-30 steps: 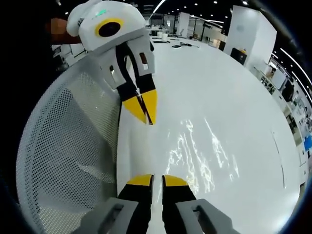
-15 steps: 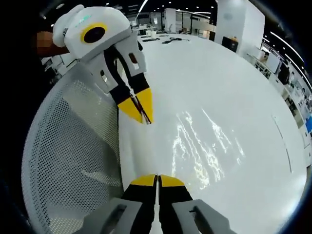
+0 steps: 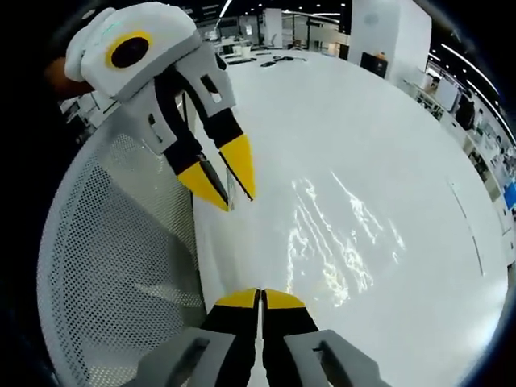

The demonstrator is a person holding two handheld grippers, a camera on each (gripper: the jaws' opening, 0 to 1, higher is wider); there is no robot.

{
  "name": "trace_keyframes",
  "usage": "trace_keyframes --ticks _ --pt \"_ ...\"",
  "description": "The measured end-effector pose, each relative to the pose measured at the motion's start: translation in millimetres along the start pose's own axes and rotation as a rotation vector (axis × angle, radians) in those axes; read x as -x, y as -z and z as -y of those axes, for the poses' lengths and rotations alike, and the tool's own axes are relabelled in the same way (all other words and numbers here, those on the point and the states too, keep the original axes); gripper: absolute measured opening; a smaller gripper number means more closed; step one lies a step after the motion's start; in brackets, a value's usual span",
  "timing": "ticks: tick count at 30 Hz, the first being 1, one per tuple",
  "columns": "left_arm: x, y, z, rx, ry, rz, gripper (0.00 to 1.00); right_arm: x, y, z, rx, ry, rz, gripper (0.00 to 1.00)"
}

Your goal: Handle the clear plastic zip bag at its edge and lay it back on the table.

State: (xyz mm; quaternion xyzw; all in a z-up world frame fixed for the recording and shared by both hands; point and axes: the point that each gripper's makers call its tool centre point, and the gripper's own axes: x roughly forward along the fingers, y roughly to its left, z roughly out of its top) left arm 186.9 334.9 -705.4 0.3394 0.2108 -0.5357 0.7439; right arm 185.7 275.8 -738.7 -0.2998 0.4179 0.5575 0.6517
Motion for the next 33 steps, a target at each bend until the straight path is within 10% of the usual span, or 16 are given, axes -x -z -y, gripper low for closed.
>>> trace_keyframes --ticks 16,33 --pt "-5 -20.6 10.4 -0.095 0.046 0.033 0.06 8 -17.9 2 -0.018 0.006 0.010 0.00" --pt "-7 -8.8 9.4 -0.076 0.045 -0.005 0.01 20 -46.9 8 0.062 0.053 0.092 0.00"
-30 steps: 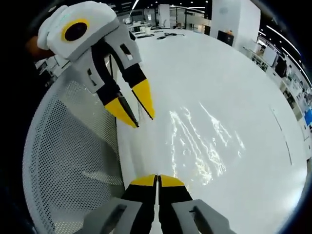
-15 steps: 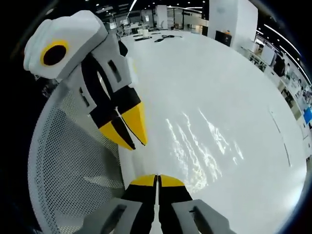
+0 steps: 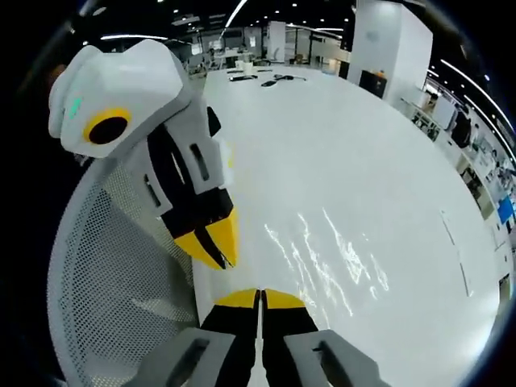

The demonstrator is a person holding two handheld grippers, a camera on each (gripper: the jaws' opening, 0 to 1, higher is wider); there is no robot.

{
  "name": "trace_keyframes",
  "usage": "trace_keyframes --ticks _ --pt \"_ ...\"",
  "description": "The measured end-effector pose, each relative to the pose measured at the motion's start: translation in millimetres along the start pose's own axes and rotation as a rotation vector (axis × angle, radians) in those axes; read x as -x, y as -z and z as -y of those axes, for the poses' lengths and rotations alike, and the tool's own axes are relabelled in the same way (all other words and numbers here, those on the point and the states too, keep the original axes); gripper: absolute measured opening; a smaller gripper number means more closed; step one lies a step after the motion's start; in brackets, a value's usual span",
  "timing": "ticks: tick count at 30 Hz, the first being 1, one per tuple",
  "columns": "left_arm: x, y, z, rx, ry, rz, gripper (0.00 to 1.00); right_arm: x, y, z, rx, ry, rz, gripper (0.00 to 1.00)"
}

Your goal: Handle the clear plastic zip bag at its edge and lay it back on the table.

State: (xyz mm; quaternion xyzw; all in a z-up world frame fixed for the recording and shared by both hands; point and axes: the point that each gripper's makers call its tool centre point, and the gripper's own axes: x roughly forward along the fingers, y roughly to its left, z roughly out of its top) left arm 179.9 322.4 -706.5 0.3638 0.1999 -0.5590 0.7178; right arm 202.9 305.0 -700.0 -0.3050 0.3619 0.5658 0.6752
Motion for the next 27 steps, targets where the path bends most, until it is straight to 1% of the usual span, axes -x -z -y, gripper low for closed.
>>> trace_keyframes --ticks 4,12,14,15,17,18,19,22,23,27 --pt "1 -0.7 -2.6 0.005 -0.007 -0.003 0.00 4 -5.2 5 0.008 0.018 0.017 0.00" --pt "2 -5.1 -5.7 0.002 -0.013 0.002 0.00 13 -7.5 15 0.031 0.064 0.038 0.00" --pt "2 -7.1 -6.0 -0.012 -0.014 0.002 0.00 14 -7.4 16 0.032 0.067 0.039 0.00" --pt "3 -10.1 -8.8 -0.048 -0.034 0.006 0.00 14 -7.6 16 0.030 0.067 0.041 0.00" --pt "2 -12.1 -6.2 -0.052 -0.024 -0.003 0.00 14 -5.7 16 0.037 0.062 0.039 0.00" --pt "1 -12.8 -5.5 -0.057 -0.020 -0.006 0.00 13 -4.4 16 0.045 0.061 0.036 0.00" --pt "1 -13.7 -5.3 -0.061 -0.019 -0.005 0.00 12 -4.4 17 0.092 0.068 0.043 0.00" --pt "1 -15.1 -4.6 -0.052 -0.017 -0.001 0.00 12 -4.6 16 0.182 0.078 0.048 0.00" --pt "1 -14.9 -4.4 -0.053 -0.018 -0.002 0.00 12 -2.4 12 0.165 0.072 0.044 0.00" --pt "0 -14.9 -3.0 -0.055 -0.014 0.002 0.00 11 0.8 8 0.159 0.059 0.037 0.00"
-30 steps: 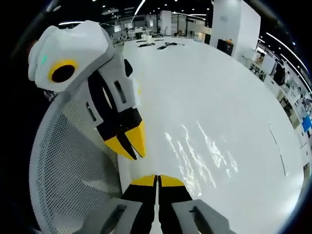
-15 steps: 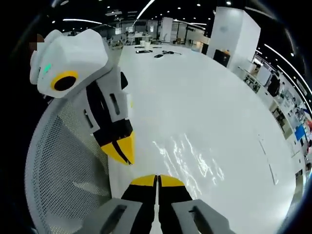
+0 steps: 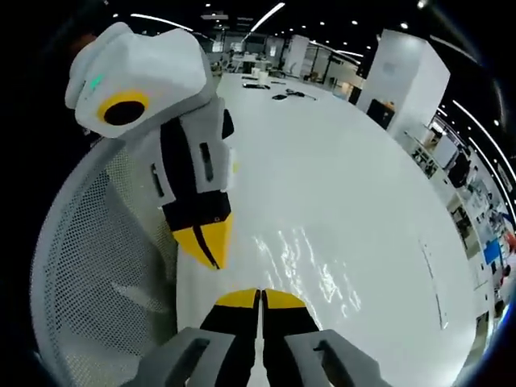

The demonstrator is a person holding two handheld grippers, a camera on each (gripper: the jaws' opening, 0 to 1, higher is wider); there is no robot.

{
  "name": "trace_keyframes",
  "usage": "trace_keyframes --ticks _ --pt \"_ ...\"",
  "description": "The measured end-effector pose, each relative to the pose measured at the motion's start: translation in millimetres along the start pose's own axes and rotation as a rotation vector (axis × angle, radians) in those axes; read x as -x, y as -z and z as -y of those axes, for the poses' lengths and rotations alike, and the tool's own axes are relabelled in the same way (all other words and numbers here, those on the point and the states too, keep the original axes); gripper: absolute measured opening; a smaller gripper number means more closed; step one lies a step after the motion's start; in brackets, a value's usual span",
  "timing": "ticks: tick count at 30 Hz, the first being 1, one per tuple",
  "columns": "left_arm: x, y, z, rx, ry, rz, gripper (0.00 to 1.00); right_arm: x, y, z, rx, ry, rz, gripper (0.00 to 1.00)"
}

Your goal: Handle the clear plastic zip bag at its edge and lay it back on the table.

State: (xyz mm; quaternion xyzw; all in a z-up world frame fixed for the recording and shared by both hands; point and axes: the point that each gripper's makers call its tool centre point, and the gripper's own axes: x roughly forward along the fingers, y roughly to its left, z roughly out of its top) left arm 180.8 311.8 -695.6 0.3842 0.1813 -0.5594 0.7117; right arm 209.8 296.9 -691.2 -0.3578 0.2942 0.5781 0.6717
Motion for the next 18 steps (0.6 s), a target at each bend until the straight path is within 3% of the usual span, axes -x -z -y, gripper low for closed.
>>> trace_keyframes --ticks 18 --pt "3.8 -8.5 4.4 -0.016 0.006 0.023 0.00 -6.7 0.3 -4.4 -0.016 0.001 -0.013 0.00"
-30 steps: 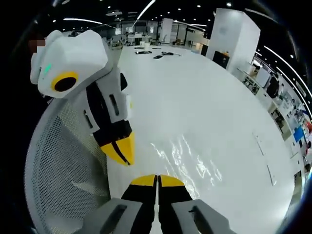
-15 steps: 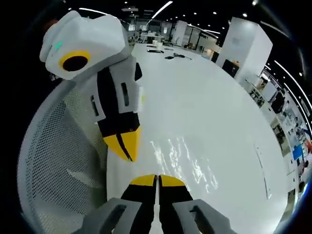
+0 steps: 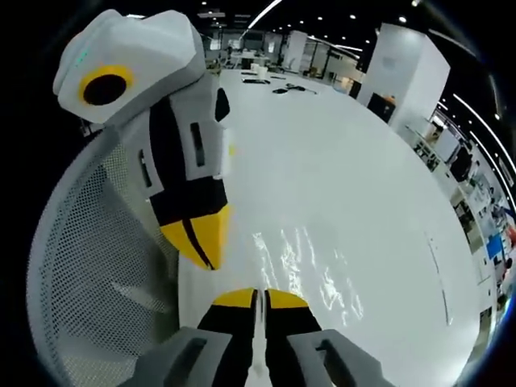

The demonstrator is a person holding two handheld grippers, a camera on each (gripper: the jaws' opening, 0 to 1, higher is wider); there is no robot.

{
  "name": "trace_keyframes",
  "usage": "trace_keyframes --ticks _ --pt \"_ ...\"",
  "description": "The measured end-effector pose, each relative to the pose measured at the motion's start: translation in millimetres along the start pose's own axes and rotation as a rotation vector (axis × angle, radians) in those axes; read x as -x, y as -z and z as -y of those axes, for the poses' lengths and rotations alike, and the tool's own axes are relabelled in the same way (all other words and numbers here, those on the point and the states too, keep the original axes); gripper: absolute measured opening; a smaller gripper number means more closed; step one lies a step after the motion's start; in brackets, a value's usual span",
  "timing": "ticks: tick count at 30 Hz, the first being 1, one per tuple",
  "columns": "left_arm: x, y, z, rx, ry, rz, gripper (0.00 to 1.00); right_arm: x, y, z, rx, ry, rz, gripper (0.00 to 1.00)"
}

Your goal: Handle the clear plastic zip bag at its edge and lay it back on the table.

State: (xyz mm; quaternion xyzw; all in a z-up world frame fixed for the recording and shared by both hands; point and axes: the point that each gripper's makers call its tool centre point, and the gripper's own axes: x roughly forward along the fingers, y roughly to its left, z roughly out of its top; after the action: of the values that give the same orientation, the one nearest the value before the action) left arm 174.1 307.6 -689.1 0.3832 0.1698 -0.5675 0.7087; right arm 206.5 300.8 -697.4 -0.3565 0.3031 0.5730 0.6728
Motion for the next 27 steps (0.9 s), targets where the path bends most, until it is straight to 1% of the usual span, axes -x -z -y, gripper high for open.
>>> trace_keyframes --ticks 5,6,11,12,14,17,21,23,25,27 --pt "1 4.6 -2.9 0.026 0.000 -0.009 0.00 3 -6.6 8 0.031 0.048 0.014 0.00" --pt "1 5.7 -4.2 0.028 -0.002 -0.011 0.00 4 -10.7 11 0.039 0.065 0.022 0.00" --pt "3 7.2 -12.2 0.045 -0.019 -0.021 0.00 9 -20.0 18 0.076 0.113 0.039 0.00" --pt "3 8.0 -15.9 0.048 -0.028 -0.022 0.00 11 -22.6 21 0.080 0.131 0.048 0.00" --pt "4 8.9 -19.4 0.052 -0.036 -0.023 0.00 13 -25.3 24 0.079 0.149 0.060 0.00" --pt "5 9.1 -23.4 0.056 -0.045 -0.028 0.00 19 -31.7 31 0.059 0.188 0.096 0.00" --pt "6 8.8 -26.6 0.063 -0.057 -0.032 0.00 25 -36.5 37 0.065 0.241 0.131 0.00" --pt "7 9.1 -27.1 0.061 -0.058 -0.034 0.00 26 -38.2 36 0.068 0.246 0.139 0.00" --pt "6 9.6 -27.5 0.062 -0.059 -0.035 0.00 25 -37.8 34 0.038 0.237 0.141 0.00" --pt "6 10.9 -26.6 0.063 -0.058 -0.040 0.00 26 -37.6 35 0.057 0.249 0.141 0.00"
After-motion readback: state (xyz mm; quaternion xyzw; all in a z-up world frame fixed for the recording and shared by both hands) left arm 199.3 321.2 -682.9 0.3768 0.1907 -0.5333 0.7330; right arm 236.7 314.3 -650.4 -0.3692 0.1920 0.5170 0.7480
